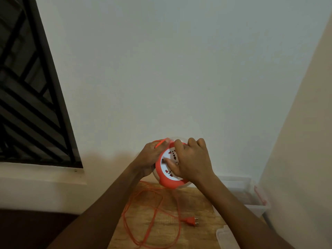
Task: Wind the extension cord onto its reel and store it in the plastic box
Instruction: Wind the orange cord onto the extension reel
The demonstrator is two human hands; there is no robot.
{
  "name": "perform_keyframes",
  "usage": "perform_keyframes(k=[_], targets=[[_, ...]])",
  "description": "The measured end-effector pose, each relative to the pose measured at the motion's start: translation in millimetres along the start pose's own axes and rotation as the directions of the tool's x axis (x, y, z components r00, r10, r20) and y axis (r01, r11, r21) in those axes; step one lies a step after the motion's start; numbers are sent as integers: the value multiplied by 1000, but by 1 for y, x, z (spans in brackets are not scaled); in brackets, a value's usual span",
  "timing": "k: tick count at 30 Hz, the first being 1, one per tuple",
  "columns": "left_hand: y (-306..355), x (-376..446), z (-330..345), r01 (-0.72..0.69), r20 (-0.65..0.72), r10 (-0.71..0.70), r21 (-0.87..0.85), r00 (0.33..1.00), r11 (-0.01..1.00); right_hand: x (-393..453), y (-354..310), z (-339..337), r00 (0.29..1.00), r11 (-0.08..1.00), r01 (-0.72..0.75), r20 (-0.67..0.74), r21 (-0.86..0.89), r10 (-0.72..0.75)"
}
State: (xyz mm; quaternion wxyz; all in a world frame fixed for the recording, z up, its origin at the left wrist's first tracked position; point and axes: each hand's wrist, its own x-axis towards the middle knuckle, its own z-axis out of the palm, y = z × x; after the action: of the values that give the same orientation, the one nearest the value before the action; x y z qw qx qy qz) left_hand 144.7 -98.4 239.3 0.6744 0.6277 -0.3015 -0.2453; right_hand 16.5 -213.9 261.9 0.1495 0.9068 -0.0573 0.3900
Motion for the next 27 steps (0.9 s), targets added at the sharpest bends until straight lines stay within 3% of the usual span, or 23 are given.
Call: perform_keyframes(k=[9, 14, 19, 23, 27], targets=[[-2, 2, 8, 23, -34, -23, -11, 999, 1000, -7, 2, 7, 995, 995, -98, -9, 26, 99], [-3, -1, 9, 17, -20, -18, -36, 1000, 999, -7, 4, -3, 996, 997, 35, -89, 71, -28], [1, -4, 4, -4, 14, 5, -92, 1000, 996, -10, 7, -13, 965, 945, 215, 98, 247, -245], [0, -8, 1, 3, 19, -2, -69, 1000, 998, -9, 11, -17, 939, 941, 226, 202, 250, -279], [-2, -10, 4, -13, 19, 14, -40, 1000, 999, -8, 5, -16, 972, 970, 197, 100, 140, -212]])
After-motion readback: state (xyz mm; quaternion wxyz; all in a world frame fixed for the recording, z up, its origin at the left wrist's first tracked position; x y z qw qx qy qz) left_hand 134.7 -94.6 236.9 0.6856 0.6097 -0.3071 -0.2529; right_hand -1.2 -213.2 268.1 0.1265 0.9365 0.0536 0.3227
